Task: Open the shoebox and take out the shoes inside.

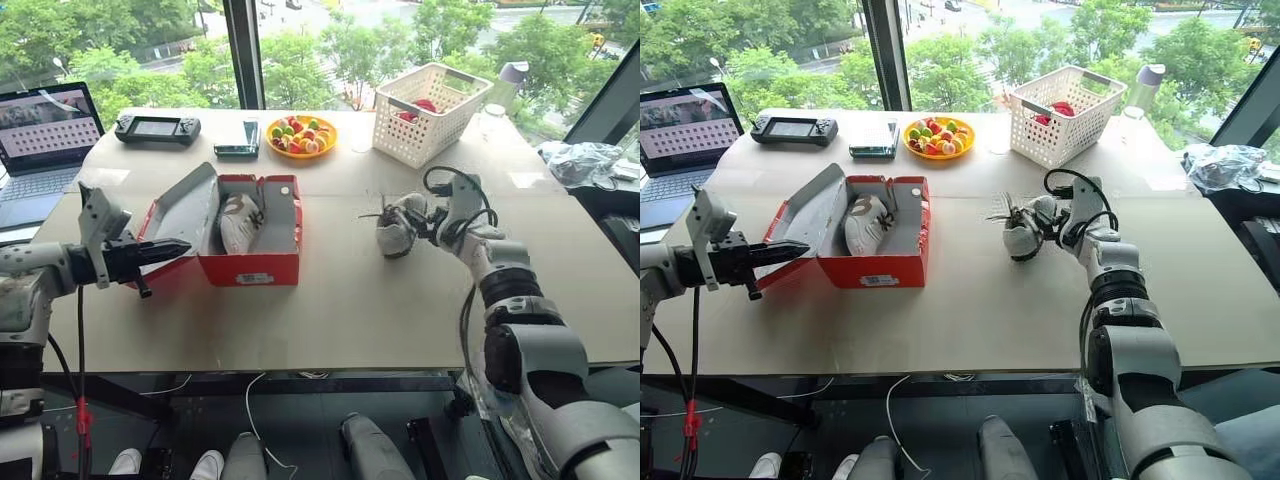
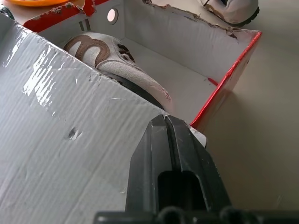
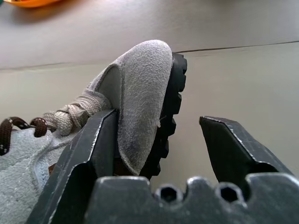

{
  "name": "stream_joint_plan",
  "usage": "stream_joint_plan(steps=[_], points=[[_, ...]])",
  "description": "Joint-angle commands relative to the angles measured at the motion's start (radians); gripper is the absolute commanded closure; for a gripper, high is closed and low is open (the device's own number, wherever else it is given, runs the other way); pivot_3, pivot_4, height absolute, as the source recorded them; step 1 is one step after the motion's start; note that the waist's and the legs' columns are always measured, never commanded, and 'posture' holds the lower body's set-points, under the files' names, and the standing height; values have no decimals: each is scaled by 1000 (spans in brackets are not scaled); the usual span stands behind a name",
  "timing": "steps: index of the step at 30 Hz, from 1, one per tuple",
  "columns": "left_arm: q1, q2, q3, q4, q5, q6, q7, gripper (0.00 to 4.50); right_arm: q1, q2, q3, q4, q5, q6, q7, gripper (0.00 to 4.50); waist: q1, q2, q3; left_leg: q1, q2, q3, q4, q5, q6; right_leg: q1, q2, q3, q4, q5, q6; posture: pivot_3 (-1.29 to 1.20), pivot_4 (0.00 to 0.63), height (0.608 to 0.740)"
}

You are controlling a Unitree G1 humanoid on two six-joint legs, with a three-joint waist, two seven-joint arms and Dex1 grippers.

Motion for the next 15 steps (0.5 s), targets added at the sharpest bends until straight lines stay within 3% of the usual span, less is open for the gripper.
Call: stream_joint_plan(steps=[1,8,15], points=[[-32,6,2,-30,-7,0,-6,4500,-5,-20,81,4,-94,-27,-3,20,-5,0,0,1,0,0,0,0,0,0,0,1,0,0,0,0,150,702],[-41,-7,-9,-36,-8,5,-2,4500,-41,-47,16,-90,-45,4,-7,20,0,0,0,2,-1,0,1,0,0,6,0,0,-3,0,0,0,150,702],[-38,-5,-5,-47,-11,11,-3,4500,-29,-138,-3,-575,2,233,107,20,10,8,5,0,-1,0,-2,0,0,3,0,0,-5,0,1,0,150,702]])
